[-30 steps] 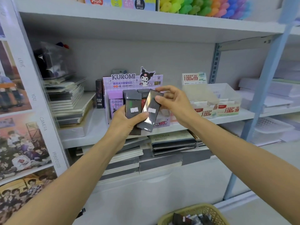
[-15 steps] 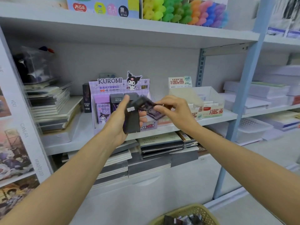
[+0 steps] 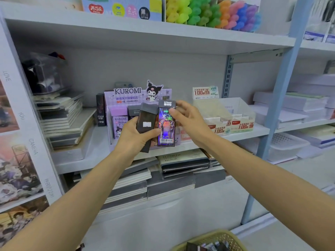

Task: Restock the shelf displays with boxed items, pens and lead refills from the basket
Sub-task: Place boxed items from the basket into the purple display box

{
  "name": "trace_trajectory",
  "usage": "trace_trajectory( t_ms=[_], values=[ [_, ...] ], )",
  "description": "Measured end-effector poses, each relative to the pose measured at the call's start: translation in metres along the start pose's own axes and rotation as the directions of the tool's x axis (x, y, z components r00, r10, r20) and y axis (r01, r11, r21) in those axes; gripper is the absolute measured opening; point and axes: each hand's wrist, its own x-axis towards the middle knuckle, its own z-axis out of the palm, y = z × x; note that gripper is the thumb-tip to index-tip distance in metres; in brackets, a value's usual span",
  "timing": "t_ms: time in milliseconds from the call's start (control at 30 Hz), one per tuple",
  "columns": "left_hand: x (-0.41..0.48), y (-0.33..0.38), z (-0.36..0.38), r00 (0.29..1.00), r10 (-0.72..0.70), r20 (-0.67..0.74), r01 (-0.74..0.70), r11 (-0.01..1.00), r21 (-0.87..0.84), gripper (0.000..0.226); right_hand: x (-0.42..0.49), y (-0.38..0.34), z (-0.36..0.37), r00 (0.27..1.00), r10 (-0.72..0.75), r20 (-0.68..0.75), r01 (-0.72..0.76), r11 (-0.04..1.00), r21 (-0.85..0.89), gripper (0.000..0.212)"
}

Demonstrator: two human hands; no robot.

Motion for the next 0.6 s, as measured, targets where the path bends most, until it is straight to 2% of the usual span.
trace_trajectory(
  t_ms=[100, 233, 333, 433, 533, 600],
  values=[
    [0.001, 0.000, -0.012, 0.999, 0.014, -0.030, -0.013, 0.999, 0.036, 0.018, 0.017, -0.016, -0.005, 0.994, -0.060, -0.091, 0.051, 0.994, -0.096, 0.024],
    [0.001, -0.009, -0.024, 0.999, 0.028, -0.033, -0.019, 0.966, 0.258, 0.022, 0.036, -0.026, -0.022, 0.962, -0.173, -0.211, 0.108, 0.951, -0.288, 0.016],
    [0.001, -0.012, -0.027, 0.999, 0.050, 0.007, -0.050, 0.935, 0.350, 0.020, 0.037, -0.017, -0.022, 0.975, -0.160, -0.156, 0.080, 0.900, -0.428, 0.017],
    [0.001, -0.013, -0.034, 0.996, 0.071, 0.046, -0.085, 0.871, 0.484, 0.017, 0.033, -0.006, -0.015, 0.992, -0.118, -0.053, 0.076, 0.865, -0.496, 0.022],
    [0.003, -0.015, -0.048, 0.998, 0.047, 0.030, -0.055, 0.882, 0.468, 0.014, 0.035, -0.007, -0.015, 0.991, -0.125, -0.038, 0.089, 0.858, -0.506, 0.021],
    [0.005, -0.016, -0.057, 1.000, -0.001, 0.015, -0.005, 0.933, 0.360, 0.016, 0.040, -0.013, -0.016, 0.985, -0.154, -0.081, 0.093, 0.859, -0.504, 0.015]
  ],
)
